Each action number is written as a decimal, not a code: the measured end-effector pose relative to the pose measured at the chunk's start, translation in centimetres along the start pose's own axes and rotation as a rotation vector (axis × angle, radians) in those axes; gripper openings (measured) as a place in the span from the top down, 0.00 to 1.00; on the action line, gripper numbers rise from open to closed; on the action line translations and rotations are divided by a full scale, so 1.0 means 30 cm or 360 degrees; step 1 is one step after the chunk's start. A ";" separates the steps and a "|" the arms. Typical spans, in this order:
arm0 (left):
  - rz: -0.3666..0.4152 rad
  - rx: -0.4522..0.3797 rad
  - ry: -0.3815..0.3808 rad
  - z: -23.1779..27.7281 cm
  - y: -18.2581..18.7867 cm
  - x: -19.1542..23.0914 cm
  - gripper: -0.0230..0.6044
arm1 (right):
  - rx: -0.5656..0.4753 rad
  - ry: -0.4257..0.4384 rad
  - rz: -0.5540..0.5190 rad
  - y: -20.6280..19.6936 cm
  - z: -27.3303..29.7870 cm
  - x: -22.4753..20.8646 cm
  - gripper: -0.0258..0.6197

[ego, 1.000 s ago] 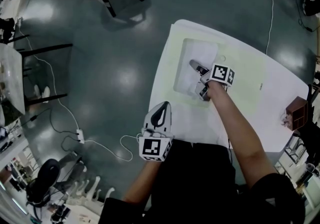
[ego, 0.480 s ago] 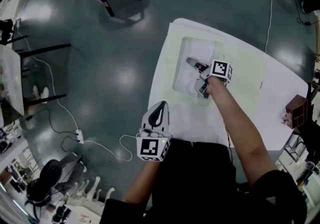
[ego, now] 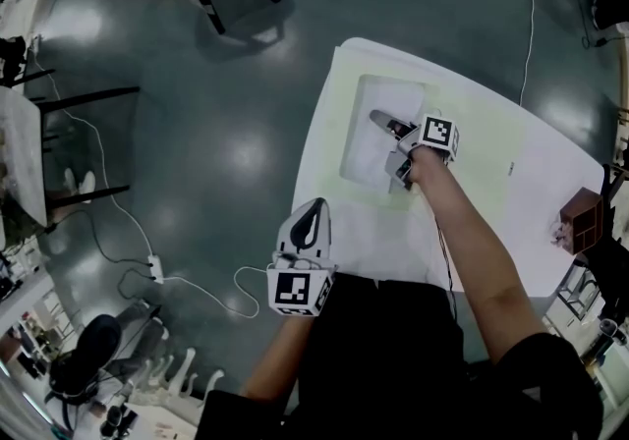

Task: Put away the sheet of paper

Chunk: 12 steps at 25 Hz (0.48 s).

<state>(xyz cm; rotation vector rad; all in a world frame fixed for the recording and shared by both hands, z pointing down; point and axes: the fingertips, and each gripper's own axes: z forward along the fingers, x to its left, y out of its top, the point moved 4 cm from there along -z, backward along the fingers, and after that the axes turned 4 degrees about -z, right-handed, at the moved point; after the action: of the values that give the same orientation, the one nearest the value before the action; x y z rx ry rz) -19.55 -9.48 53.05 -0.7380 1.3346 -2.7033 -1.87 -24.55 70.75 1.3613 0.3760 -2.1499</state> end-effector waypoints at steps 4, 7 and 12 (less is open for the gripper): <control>0.0002 0.0004 0.0001 -0.001 -0.004 0.000 0.96 | -0.0035 0.0044 0.0137 -0.027 -0.010 -0.017 0.96; 0.0008 0.0002 0.0002 -0.001 -0.002 -0.004 0.96 | -0.0052 0.0064 0.0166 -0.028 -0.007 -0.013 0.96; 0.0018 -0.0004 -0.0002 -0.004 0.000 -0.009 0.96 | -0.0005 0.0023 -0.0021 0.001 -0.003 0.001 0.96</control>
<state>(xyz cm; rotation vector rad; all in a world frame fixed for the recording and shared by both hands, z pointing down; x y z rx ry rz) -19.36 -9.33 52.88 -0.7299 1.3384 -2.6923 -1.78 -24.54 70.68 1.3771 0.3947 -2.1504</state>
